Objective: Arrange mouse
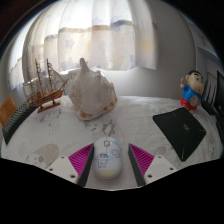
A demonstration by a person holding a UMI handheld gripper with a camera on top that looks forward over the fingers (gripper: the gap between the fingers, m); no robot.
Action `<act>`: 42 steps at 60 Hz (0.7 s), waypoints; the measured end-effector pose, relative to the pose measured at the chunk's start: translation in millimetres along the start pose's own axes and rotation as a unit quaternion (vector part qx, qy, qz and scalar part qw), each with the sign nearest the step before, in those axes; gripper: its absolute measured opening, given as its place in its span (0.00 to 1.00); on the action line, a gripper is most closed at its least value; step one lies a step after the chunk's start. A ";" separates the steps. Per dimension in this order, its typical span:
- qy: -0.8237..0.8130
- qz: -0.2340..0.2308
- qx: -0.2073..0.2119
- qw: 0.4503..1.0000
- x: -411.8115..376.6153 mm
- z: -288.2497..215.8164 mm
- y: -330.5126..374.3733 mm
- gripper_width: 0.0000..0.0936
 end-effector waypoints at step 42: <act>0.001 0.031 0.080 0.996 115.6 -178.9 43.8 0.41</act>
Point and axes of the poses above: the point between the fingertips, and its own axes, seen from behind it with the camera up: x to the right, z down, y backward, against the way the camera looks, the point moved 2 cm from there along y, backward, against the way the camera looks, and after that the axes turned 11 degrees about -y, right-handed, at the moved point
